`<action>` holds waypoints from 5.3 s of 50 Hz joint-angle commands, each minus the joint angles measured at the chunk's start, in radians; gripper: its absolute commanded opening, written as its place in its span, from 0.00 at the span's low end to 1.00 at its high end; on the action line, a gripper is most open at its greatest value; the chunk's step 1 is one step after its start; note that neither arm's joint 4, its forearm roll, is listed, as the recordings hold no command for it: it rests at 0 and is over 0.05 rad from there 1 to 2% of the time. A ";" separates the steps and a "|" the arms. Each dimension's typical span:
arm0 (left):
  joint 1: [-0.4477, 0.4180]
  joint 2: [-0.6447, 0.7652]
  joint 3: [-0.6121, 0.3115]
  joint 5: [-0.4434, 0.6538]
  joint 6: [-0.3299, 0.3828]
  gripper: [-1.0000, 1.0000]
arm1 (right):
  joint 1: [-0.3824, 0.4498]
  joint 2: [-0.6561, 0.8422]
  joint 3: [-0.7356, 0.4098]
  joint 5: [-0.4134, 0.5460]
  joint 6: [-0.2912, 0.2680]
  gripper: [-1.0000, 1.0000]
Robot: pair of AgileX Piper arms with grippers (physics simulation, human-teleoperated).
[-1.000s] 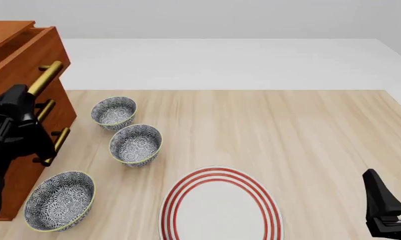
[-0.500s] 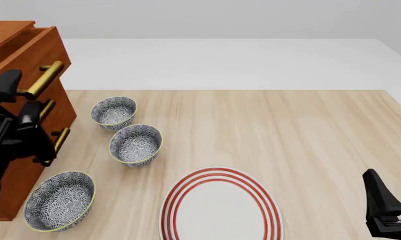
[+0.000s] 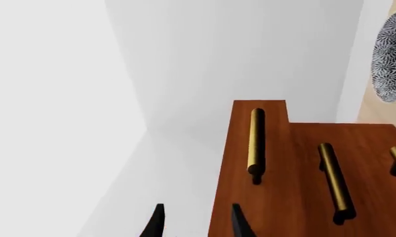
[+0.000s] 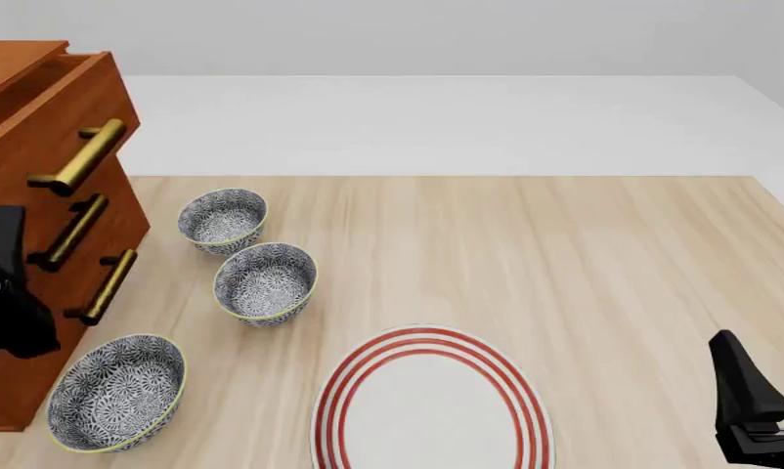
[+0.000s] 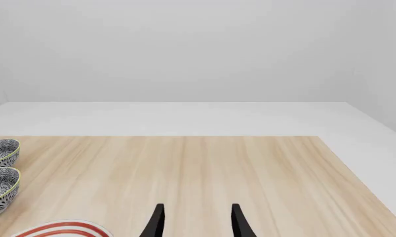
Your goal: Open the top drawer of the cabinet.
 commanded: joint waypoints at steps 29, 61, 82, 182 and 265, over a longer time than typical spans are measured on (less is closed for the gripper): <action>-0.083 -0.240 -0.393 0.553 -0.631 1.00 | 0.000 0.000 0.000 0.000 0.000 1.00; 0.026 -0.115 -0.890 1.222 -1.396 1.00 | 0.000 0.000 0.000 0.000 0.000 1.00; 0.010 0.022 -1.026 1.409 -1.698 1.00 | 0.000 0.000 0.000 0.000 0.000 1.00; 0.110 0.362 -0.971 1.295 -1.785 1.00 | 0.000 0.000 0.000 0.000 0.000 1.00; 0.109 0.460 -0.846 1.179 -1.741 1.00 | 0.000 0.000 0.000 0.000 0.000 1.00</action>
